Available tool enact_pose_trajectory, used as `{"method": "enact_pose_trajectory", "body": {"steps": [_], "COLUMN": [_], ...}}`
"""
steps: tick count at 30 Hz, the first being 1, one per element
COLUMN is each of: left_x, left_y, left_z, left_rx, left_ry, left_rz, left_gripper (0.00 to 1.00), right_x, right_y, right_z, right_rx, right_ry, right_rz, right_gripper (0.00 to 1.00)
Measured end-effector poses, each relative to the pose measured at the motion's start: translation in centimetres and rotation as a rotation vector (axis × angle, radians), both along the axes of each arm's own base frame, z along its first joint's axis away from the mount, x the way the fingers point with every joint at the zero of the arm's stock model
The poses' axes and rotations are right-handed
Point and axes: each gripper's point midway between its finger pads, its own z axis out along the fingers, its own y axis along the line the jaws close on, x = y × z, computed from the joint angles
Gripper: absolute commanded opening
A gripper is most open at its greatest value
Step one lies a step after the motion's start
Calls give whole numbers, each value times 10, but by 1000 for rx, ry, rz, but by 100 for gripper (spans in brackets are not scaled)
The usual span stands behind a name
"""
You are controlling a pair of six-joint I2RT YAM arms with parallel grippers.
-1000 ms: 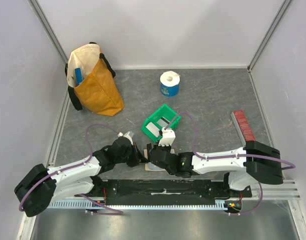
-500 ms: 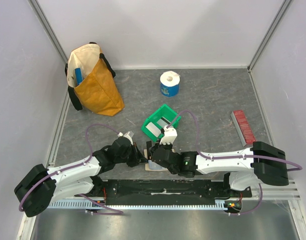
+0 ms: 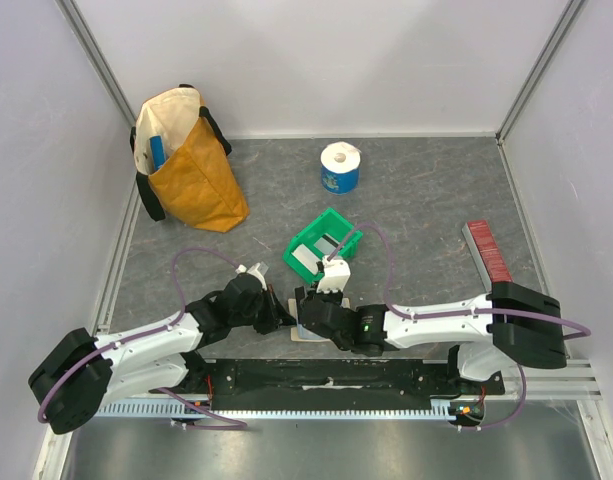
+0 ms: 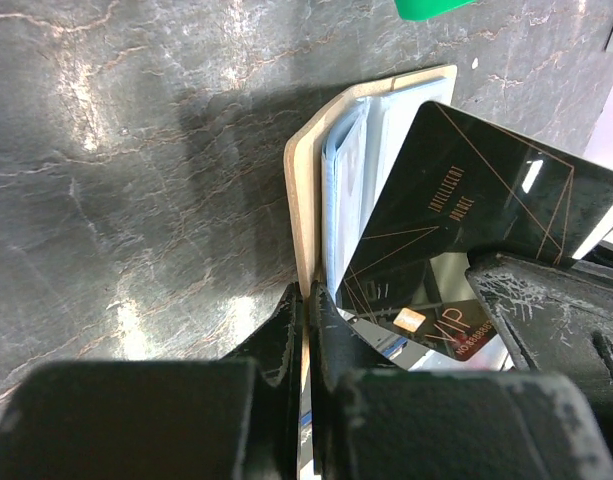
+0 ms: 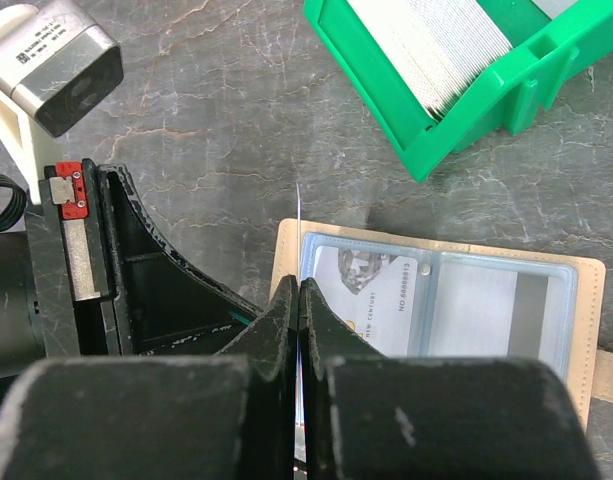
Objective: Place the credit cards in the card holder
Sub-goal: Turn over the card slot in the card holder.
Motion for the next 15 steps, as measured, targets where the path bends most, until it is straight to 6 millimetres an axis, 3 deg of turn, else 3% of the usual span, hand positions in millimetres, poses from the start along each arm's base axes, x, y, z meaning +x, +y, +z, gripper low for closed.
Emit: {"method": "enact_pose_trajectory", "body": {"steps": [15], "left_x": [-1], "left_y": [1], "left_z": [-1], "left_rx": [4], "left_ry": [4], "left_rz": [0], "left_gripper": [2], "right_x": [-2], "right_y": [5], "right_z": [-8], "right_rx": [-70], "right_ry": [3], "right_rz": [13], "right_gripper": [0]}}
